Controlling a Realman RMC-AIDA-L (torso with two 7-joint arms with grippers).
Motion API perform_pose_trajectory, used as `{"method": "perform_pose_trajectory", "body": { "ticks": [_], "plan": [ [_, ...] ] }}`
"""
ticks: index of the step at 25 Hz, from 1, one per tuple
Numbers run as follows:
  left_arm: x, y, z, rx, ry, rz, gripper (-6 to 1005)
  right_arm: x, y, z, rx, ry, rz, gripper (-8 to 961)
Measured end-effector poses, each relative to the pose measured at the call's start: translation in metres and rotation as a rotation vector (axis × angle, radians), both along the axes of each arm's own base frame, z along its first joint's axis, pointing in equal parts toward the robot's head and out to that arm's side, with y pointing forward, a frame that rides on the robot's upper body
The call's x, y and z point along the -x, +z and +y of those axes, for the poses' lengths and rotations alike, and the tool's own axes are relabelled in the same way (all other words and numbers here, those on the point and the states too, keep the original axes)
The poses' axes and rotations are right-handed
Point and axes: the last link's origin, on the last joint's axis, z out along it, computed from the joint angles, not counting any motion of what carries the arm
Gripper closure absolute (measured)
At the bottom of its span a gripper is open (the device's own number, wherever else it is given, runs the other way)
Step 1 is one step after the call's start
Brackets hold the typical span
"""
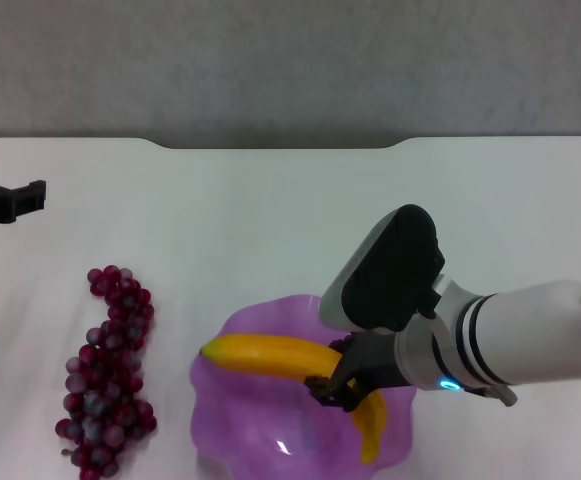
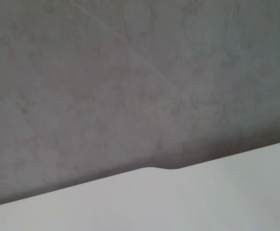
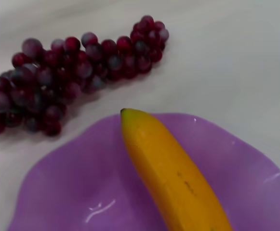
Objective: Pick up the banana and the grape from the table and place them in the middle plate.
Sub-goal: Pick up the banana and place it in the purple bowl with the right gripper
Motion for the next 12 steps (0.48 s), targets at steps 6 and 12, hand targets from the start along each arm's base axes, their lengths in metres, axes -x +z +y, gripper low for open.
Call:
{"method": "perform_pose_trajectory", "body": {
  "ticks": [6, 12],
  "plan": [
    [-0.0004, 0.0001, 0.0001, 0.0, -0.001, 0.0, 259, -0.0052, 0.0007, 0.0069, -0.012, -0.029, -0.008, 318],
    [-0.0008, -0.0014, 0.0, 0.005, -0.004, 0.003, 259, -0.0023, 0.0012, 0.0092, -0.039, -0.039, 0.026, 306]
  ]
}}
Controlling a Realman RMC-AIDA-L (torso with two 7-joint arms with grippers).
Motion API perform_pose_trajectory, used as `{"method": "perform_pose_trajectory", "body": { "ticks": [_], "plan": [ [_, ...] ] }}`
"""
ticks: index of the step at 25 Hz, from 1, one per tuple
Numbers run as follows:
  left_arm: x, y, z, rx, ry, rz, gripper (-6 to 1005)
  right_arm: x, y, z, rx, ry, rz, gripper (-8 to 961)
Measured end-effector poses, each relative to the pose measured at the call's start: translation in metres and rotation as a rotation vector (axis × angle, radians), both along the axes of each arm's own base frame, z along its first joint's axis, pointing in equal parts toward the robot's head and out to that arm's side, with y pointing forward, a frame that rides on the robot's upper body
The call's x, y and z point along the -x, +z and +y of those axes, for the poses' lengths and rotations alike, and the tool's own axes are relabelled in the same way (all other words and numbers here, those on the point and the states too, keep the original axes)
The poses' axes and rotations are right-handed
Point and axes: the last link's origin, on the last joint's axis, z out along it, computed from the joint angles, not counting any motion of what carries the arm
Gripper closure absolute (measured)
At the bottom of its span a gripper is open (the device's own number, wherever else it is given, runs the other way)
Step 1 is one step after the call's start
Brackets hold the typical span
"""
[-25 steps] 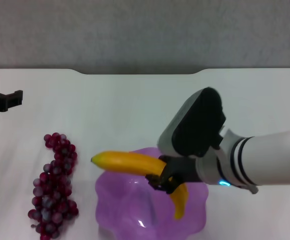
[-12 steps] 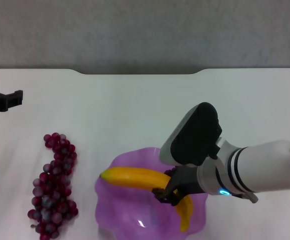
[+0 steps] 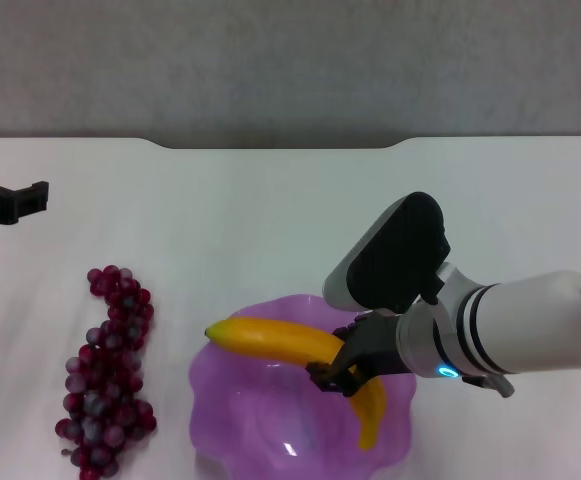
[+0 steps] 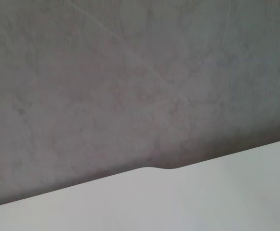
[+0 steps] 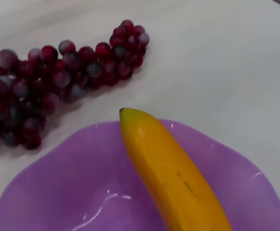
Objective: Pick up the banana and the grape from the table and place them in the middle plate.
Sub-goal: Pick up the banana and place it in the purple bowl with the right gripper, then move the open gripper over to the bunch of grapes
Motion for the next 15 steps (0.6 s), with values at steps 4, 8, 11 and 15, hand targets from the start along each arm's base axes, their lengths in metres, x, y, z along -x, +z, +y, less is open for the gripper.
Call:
{"method": "perform_pose_trajectory", "body": {
  "ticks": [4, 8, 11, 15],
  "plan": [
    [0.0, 0.0, 0.0, -0.001, 0.001, 0.0, 259, 0.0, 0.0, 0.0, 0.0, -0.001, 0.0, 298],
    [0.001, 0.001, -0.001, -0.003, 0.002, 0.0, 259, 0.0, 0.0, 0.0, 0.001, -0.002, -0.002, 291],
    [0.001, 0.0, -0.001, -0.001, 0.002, -0.001, 259, 0.002, 0.001, 0.0, -0.004, 0.005, 0.007, 285],
    [0.001, -0.001, -0.001, -0.005, 0.002, -0.004, 259, 0.019, 0.008, 0.006, -0.058, 0.061, 0.076, 283]
  ]
}}
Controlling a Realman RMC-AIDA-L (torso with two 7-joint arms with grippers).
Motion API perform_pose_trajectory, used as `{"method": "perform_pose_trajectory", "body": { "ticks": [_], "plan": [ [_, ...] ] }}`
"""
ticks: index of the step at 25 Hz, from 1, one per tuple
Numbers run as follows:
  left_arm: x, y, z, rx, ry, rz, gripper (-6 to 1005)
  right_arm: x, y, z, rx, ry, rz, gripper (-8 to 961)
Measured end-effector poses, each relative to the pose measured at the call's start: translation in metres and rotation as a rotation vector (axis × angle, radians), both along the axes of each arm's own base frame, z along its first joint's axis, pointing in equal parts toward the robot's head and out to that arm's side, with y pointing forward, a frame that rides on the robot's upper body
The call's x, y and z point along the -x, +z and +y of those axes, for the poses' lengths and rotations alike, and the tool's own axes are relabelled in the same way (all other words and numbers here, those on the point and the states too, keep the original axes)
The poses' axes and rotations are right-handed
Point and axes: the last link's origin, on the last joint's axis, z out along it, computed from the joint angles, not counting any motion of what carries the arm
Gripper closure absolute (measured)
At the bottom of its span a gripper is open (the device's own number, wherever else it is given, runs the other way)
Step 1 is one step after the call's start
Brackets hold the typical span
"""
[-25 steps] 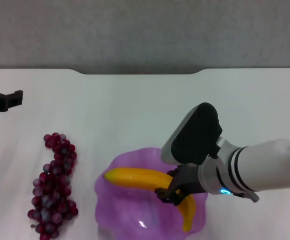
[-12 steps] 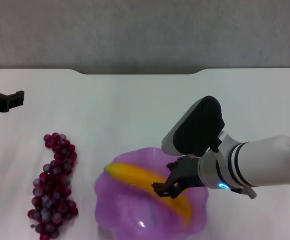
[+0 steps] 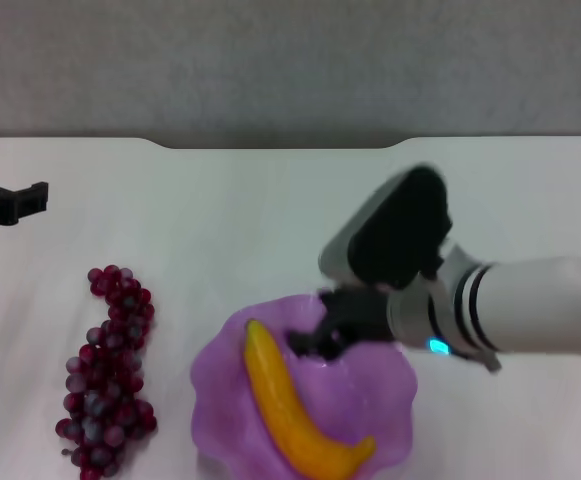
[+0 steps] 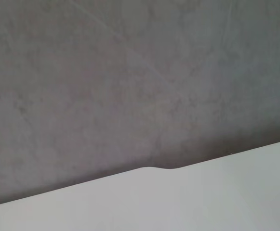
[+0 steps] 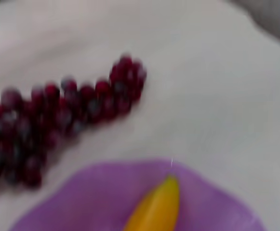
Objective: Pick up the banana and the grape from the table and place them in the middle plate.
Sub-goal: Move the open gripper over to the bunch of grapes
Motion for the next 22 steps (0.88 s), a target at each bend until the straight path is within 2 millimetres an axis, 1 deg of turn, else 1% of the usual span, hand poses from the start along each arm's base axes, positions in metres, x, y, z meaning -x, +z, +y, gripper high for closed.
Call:
{"method": "perform_pose_trajectory", "body": {
  "ticks": [3, 5, 9, 13, 16, 20, 22],
  "plan": [
    [0.0, -0.001, 0.0, -0.002, -0.002, 0.001, 259, 0.015, 0.017, 0.009, -0.092, 0.048, 0.085, 284],
    [-0.002, -0.001, 0.002, -0.003, -0.008, 0.003, 259, 0.019, 0.035, 0.016, -0.177, 0.069, 0.143, 284],
    [-0.01, -0.005, 0.006, -0.003, -0.04, 0.011, 259, 0.011, 0.074, 0.027, -0.352, 0.066, 0.228, 284],
    [-0.019, -0.011, 0.013, -0.01, -0.075, 0.017, 260, -0.019, 0.115, 0.037, -0.519, -0.009, 0.264, 285],
    [-0.024, -0.015, 0.016, -0.005, -0.092, 0.018, 260, -0.049, 0.143, 0.041, -0.632, -0.086, 0.275, 285],
    [-0.029, -0.018, 0.017, -0.004, -0.109, 0.012, 260, -0.095, 0.171, 0.041, -0.774, -0.198, 0.284, 285],
    [-0.03, -0.019, 0.017, -0.003, -0.111, 0.011, 260, -0.112, 0.178, 0.04, -0.802, -0.246, 0.278, 285]
  ]
}}
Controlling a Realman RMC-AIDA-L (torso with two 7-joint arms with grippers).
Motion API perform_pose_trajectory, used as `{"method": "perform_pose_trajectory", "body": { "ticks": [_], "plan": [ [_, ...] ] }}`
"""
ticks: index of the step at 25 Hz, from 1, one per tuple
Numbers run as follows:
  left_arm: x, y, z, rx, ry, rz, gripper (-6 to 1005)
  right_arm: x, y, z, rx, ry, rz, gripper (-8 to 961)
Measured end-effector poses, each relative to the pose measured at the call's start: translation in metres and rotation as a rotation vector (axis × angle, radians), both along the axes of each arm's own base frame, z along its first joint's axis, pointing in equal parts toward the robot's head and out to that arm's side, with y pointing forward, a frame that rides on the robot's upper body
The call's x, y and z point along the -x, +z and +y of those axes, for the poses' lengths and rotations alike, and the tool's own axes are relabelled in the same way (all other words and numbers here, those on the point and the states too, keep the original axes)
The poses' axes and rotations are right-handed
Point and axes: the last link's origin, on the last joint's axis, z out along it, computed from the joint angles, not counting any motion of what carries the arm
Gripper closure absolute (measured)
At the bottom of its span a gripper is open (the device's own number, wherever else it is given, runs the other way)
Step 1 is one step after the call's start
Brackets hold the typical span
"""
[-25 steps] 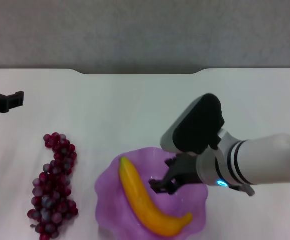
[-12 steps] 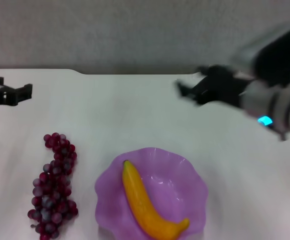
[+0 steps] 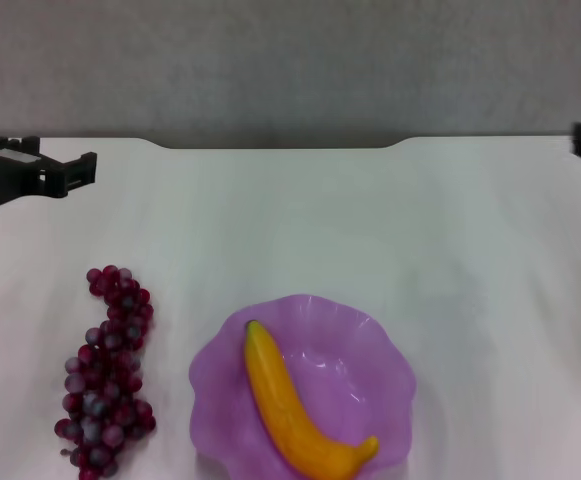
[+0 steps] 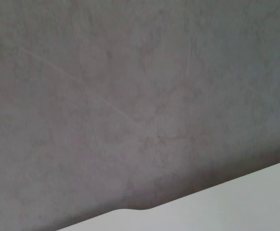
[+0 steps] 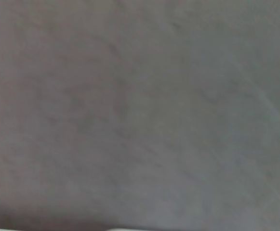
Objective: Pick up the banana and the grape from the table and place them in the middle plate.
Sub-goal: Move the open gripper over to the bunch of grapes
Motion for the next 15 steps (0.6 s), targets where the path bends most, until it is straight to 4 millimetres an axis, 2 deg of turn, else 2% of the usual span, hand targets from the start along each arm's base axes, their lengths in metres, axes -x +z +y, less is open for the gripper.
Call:
{"method": "perform_pose_trajectory", "body": {
  "ticks": [2, 6, 15],
  "plan": [
    [0.0, 0.001, -0.001, 0.007, 0.005, -0.002, 260, -0.015, 0.005, -0.002, -0.009, -0.049, 0.007, 286],
    [-0.001, 0.005, -0.011, 0.047, 0.039, -0.024, 260, -0.028, 0.006, -0.005, -0.005, -0.091, 0.012, 286],
    [0.0, 0.013, -0.026, 0.109, 0.268, 0.041, 260, -0.032, 0.006, -0.008, 0.004, -0.105, 0.008, 287]
  ]
}}
